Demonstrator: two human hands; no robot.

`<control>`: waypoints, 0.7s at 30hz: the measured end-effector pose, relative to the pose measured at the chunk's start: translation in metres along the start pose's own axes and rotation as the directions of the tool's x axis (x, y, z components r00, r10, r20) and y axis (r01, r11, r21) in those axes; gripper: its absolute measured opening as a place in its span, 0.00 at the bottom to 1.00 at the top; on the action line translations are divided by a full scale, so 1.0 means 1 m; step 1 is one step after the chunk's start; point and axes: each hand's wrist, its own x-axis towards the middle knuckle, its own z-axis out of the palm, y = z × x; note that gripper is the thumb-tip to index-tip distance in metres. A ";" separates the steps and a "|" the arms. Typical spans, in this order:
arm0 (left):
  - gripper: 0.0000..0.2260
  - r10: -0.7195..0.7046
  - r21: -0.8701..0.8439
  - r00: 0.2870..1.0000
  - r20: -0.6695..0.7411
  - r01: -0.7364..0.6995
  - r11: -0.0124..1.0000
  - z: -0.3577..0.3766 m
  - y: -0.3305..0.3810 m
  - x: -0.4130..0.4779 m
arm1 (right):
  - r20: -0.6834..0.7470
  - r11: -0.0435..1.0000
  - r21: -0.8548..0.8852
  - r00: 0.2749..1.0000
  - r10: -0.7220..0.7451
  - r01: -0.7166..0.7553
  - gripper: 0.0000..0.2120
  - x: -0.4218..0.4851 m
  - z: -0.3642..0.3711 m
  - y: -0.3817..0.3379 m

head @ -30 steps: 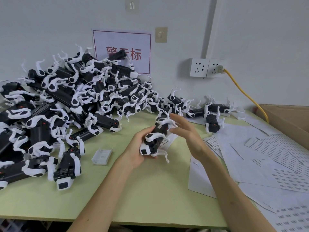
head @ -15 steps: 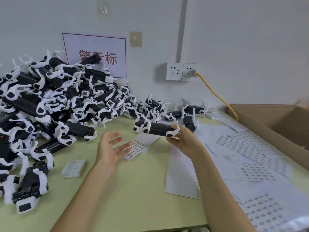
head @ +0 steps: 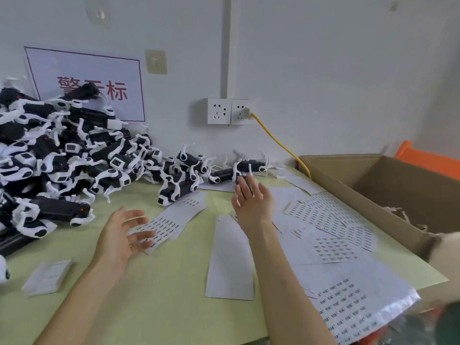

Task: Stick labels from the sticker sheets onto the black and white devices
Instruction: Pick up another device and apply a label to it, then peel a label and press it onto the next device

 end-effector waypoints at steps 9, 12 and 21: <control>0.05 -0.053 0.090 0.999 0.013 0.052 0.995 0.011 0.005 -0.010 | 0.364 0.036 -0.927 0.919 -0.151 0.373 0.17 -0.016 0.016 0.073; 0.09 0.151 0.492 0.987 0.052 -0.157 0.857 -0.001 0.025 0.004 | 0.467 -0.122 -0.880 0.884 -0.040 0.459 0.20 -0.026 0.016 0.090; 0.44 0.750 0.978 0.654 0.097 0.079 -0.195 -0.090 0.204 0.085 | 0.457 -0.048 -0.886 0.856 -0.242 0.460 0.12 -0.028 0.022 0.095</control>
